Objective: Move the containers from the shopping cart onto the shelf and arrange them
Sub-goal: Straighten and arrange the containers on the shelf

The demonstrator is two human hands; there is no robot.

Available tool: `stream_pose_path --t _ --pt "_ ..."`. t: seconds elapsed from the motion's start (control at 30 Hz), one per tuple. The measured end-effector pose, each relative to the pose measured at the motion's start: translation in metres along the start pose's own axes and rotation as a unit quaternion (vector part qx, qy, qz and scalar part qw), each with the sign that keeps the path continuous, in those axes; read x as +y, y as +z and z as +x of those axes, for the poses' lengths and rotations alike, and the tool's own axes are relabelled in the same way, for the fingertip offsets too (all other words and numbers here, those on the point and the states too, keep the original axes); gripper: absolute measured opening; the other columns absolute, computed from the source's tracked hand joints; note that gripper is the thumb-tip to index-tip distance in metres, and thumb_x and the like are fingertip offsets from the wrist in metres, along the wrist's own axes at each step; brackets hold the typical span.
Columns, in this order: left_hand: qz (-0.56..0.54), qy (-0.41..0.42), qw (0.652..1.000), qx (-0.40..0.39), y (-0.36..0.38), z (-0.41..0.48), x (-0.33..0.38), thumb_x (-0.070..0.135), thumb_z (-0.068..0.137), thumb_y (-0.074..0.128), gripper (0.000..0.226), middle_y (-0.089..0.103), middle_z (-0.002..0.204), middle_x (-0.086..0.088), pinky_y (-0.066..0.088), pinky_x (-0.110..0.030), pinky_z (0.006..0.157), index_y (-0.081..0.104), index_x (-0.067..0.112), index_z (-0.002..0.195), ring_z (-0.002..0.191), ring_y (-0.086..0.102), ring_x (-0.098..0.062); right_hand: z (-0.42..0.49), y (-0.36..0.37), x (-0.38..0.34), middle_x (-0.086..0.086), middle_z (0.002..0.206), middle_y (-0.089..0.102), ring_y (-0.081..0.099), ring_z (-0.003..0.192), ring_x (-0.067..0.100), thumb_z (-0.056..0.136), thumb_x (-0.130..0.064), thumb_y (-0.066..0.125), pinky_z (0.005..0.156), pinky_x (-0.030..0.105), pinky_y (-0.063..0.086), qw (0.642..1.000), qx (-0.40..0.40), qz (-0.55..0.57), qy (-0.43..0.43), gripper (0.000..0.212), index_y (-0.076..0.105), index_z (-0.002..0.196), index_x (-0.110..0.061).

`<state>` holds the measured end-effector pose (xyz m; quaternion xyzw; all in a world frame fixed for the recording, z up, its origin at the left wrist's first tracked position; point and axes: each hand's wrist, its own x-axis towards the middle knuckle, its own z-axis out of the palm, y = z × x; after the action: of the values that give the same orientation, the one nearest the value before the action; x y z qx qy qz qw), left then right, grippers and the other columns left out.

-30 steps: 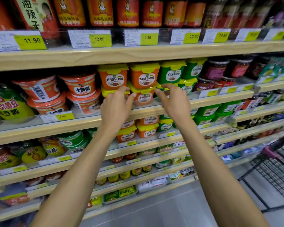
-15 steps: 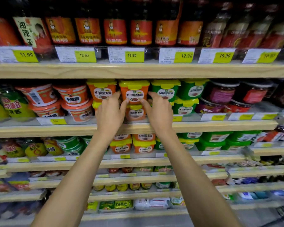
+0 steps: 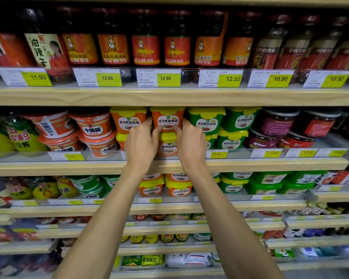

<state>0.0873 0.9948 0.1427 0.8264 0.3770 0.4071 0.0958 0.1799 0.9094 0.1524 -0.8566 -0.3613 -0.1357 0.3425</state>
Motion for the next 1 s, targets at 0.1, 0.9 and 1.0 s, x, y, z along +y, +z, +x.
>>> stream_pose_path --t 0.1,0.9,1.0 --pt "0.005 -0.006 1.0 0.001 0.001 0.0 0.001 0.043 0.099 0.053 0.025 0.072 0.092 -0.008 0.05 -0.037 0.061 0.064 0.021 0.106 0.088 0.067 -0.035 0.0 0.006 -0.001 0.016 0.092 0.072 0.07 0.088 0.037 0.104 -0.03 0.052 0.06 0.032 0.037 1.0 0.007 -0.013 -0.001 0.025 0.063 0.107 -0.008" --pt "-0.078 0.015 0.996 -0.051 0.018 -0.026 -0.019 0.025 0.1 0.055 0.028 0.073 0.085 -0.01 0.053 -0.044 0.066 0.061 0.013 0.125 0.08 0.067 -0.034 -0.013 0.035 0.026 0.006 0.082 0.073 0.071 0.07 0.03 0.098 -0.039 0.054 0.075 0.038 0.054 0.992 -0.023 0.117 0.032 0.028 0.06 0.115 -0.018" --pt "-0.082 0.012 0.995 -0.05 0.018 -0.027 -0.02 0.029 0.099 0.056 0.029 0.073 0.086 -0.01 0.053 -0.046 0.066 0.061 0.013 0.123 0.08 0.066 -0.034 -0.012 0.034 0.025 0.006 0.086 0.074 0.072 0.073 0.03 0.097 -0.04 0.059 0.074 0.041 0.056 0.992 -0.024 0.117 0.035 0.034 0.06 0.121 -0.016"
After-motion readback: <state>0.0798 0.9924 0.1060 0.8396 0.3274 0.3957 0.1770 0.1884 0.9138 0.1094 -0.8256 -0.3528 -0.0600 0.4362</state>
